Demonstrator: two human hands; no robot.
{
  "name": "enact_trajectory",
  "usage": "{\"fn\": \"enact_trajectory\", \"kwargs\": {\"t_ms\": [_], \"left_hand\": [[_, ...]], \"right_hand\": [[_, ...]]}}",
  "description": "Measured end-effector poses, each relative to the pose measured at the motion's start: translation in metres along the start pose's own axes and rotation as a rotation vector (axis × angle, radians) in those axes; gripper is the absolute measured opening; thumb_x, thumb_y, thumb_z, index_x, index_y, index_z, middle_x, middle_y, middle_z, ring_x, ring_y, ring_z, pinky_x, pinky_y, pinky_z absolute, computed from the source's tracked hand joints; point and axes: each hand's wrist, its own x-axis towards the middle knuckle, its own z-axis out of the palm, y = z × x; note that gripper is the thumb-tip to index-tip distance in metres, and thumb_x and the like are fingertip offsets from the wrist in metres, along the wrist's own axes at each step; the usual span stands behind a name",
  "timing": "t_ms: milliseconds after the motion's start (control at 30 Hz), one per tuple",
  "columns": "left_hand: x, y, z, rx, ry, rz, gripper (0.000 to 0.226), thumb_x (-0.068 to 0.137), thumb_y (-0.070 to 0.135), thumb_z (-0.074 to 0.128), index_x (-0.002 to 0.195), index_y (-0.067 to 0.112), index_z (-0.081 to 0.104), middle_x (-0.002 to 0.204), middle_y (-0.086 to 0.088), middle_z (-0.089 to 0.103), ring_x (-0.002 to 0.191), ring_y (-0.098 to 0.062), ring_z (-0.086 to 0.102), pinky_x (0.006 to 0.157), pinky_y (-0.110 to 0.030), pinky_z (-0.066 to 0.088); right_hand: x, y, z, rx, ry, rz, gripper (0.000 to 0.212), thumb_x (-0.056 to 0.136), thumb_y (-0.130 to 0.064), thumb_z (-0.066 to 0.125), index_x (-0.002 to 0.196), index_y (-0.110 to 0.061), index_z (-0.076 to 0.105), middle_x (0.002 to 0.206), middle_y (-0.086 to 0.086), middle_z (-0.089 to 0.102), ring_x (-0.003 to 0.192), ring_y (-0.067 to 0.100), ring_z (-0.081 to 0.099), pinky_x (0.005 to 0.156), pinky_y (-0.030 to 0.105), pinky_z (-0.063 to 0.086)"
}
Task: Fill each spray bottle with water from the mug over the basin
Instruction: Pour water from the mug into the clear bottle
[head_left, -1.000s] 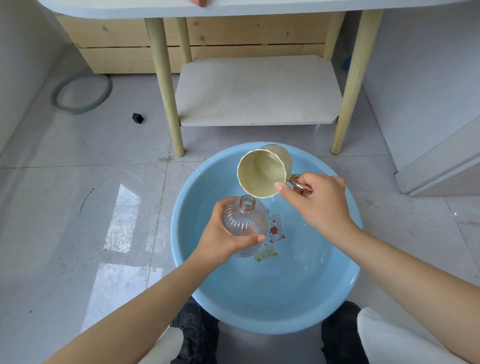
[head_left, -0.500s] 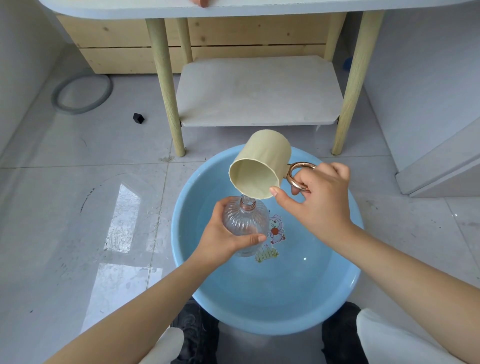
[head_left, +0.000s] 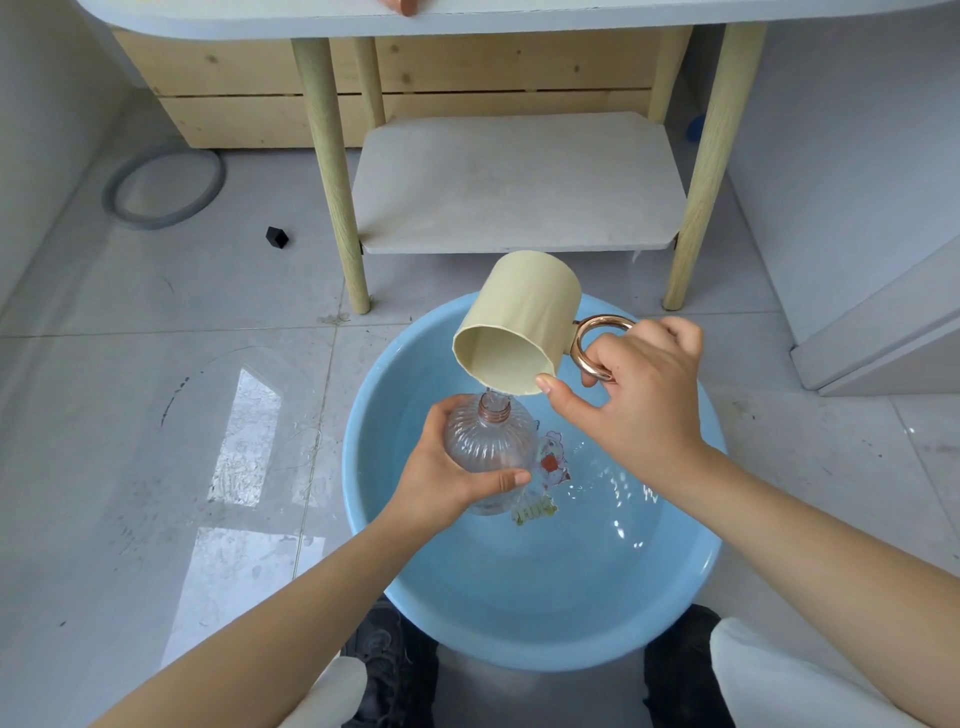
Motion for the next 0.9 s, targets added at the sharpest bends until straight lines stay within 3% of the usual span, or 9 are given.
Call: {"fn": "enact_trajectory", "kwargs": {"t_ms": [233, 467, 733, 900], "left_hand": [[-0.0004, -0.0005, 0.0003, 0.005, 0.003, -0.001, 0.087, 0.046, 0.033, 0.089, 0.12, 0.034, 0.045, 0.115, 0.019, 0.059, 0.104, 0.008, 0.056, 0.082, -0.014, 0.045], [-0.0015, 0.0006, -0.0001, 0.014, 0.004, -0.001, 0.084, 0.046, 0.034, 0.089, 0.117, 0.038, 0.045, 0.114, 0.02, 0.058, 0.104, 0.01, 0.055, 0.081, -0.009, 0.044], [-0.0004, -0.0016, -0.0002, 0.004, 0.002, -0.004, 0.088, 0.04, 0.043, 0.089, 0.116, 0.039, 0.046, 0.113, 0.018, 0.06, 0.105, 0.004, 0.057, 0.088, -0.019, 0.047], [-0.0007, -0.0021, -0.0002, -0.001, -0.003, -0.004, 0.086, 0.043, 0.036, 0.09, 0.116, 0.037, 0.045, 0.113, 0.016, 0.06, 0.103, 0.004, 0.058, 0.088, -0.019, 0.047]], "right_hand": [[0.0017, 0.0007, 0.0001, -0.027, 0.025, -0.044, 0.047, 0.076, -0.052, 0.062, 0.056, -0.014, 0.046, 0.053, -0.013, 0.031, 0.06, 0.02, 0.045, 0.083, 0.032, 0.025], [0.0023, 0.0013, 0.0012, -0.037, 0.064, -0.09, 0.047, 0.077, -0.05, 0.063, 0.056, -0.012, 0.047, 0.05, -0.006, 0.037, 0.061, 0.023, 0.046, 0.083, 0.035, 0.027], [0.0031, 0.0017, 0.0012, -0.067, 0.107, -0.173, 0.046, 0.077, -0.048, 0.064, 0.056, -0.011, 0.046, 0.051, -0.004, 0.04, 0.061, 0.022, 0.045, 0.083, 0.035, 0.028], [0.0038, 0.0025, 0.0012, -0.082, 0.129, -0.214, 0.047, 0.078, -0.048, 0.064, 0.056, -0.011, 0.046, 0.052, -0.004, 0.041, 0.062, 0.021, 0.043, 0.084, 0.035, 0.028]]}}
